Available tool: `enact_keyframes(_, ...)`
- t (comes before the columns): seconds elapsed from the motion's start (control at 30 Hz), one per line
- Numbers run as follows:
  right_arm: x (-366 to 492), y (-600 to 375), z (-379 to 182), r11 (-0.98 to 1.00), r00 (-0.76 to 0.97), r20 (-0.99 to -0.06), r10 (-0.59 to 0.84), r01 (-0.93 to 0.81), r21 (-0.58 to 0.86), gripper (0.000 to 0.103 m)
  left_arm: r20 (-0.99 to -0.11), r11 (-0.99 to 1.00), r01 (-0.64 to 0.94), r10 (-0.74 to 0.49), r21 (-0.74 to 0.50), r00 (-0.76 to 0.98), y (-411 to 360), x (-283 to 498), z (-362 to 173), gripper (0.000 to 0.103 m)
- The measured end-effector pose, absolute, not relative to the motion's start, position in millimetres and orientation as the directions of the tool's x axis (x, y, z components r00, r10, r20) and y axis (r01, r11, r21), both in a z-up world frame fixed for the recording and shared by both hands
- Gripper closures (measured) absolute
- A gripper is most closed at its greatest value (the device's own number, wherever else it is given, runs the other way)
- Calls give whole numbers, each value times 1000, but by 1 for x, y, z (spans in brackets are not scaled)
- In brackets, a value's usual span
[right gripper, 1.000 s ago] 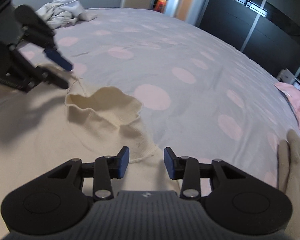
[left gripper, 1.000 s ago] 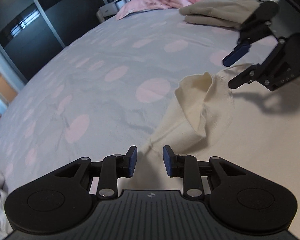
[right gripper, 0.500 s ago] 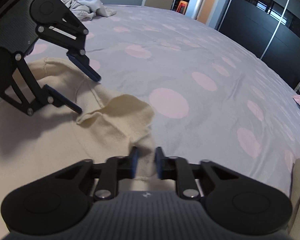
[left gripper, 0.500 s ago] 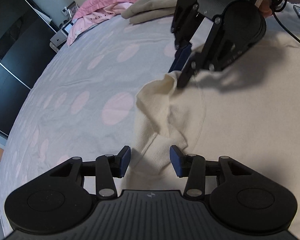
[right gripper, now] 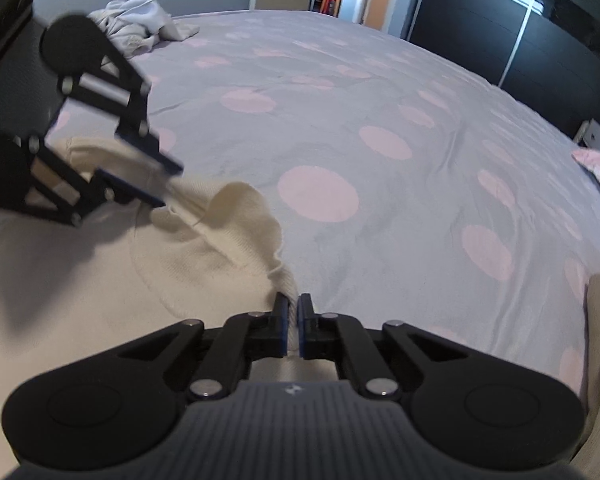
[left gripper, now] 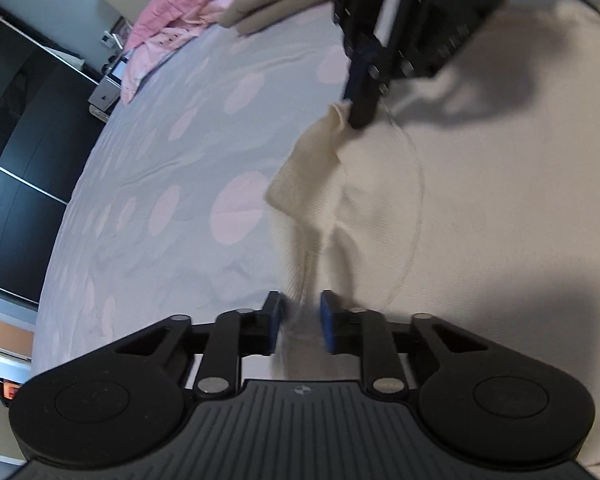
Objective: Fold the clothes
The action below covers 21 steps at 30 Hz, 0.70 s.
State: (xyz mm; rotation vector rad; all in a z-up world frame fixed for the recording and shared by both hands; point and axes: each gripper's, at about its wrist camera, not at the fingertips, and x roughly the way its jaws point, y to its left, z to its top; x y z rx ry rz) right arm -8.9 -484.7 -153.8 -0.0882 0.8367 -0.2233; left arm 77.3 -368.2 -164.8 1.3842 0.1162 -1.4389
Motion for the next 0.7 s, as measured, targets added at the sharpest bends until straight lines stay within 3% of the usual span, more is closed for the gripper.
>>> enact_keyframes(0.03, -10, -485, -153, 973, 649, -724, -232, 167, -162, 98, -756, -405, 707, -591, 580, 281, -369, 77, -167, 98)
enact_keyframes(0.2, -13, -484, -149, 970, 654, -718, -238, 192, -147, 98, -726, -236, 822, -629, 518, 277, -365, 87, -143, 101)
enact_keyframes(0.33, -20, -494, -129, 955, 695, -667, -270, 279, -97, 100, -727, 56, 985, -669, 162, 158, -363, 134, -101, 102)
enact_keyframes(0.4, -19, -503, -117, 936, 709, -637, -303, 348, -58, 100, -710, 190, 981, -695, -28, 114, -364, 159, -84, 102)
enact_keyframes(0.5, -4, -514, -107, 901, 701, -622, -348, 434, -14, 100, -709, 331, 927, -696, -176, 113, -377, 184, -80, 102)
enact_keyframes(0.7, 39, -523, -137, 866, 609, -701, -371, 500, -24, 100, -795, 458, 880, -578, -129, 184, -405, 201, -121, 102)
